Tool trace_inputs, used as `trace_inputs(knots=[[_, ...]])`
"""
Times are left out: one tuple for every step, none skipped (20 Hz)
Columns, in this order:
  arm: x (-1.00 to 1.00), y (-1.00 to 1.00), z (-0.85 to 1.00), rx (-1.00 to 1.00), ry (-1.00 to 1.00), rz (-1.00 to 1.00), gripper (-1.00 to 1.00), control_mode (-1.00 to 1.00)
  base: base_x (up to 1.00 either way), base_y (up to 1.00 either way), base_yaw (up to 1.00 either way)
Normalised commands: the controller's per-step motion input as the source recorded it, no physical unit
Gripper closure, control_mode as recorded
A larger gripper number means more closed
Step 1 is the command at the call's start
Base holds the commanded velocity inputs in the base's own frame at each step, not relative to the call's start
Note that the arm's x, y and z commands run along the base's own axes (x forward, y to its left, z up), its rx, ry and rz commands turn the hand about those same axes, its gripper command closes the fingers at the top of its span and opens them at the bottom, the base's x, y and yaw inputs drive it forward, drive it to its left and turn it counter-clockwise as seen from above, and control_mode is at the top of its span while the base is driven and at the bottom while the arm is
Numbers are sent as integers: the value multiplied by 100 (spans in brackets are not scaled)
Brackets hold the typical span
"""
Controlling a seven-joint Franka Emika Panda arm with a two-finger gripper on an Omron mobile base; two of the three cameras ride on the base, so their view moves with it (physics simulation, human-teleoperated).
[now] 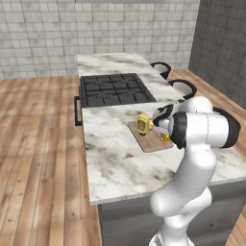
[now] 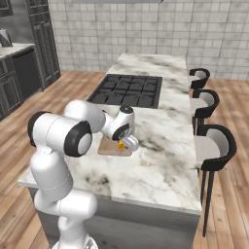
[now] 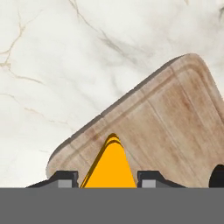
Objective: Retrieve the reheated potato from the microwave, then place the potato, cheese, and condiment on the cutting board.
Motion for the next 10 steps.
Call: trace_inputs(knots=[[18,3,0,0,0,10,100,-100,0,0,0],[17,4,0,0,0,11,100,-100,0,0,0],[11,12,-2,0,0,11,100,-100,0,0,0],[12,13,-4,0,0,12,100,-100,0,0,0],[13,11,-7,0,0,13,100,-100,0,0,0],[14,7,-7,0,0,13,100,-100,0,0,0],[14,1,-8,0,0,14,100,-100,0,0,0],[14,0,-8,0,0,15,100,-100,0,0,0],[15,0,-8,0,0,15,100,-100,0,0,0],[14,0,-8,0,0,15,100,-100,0,0,0]])
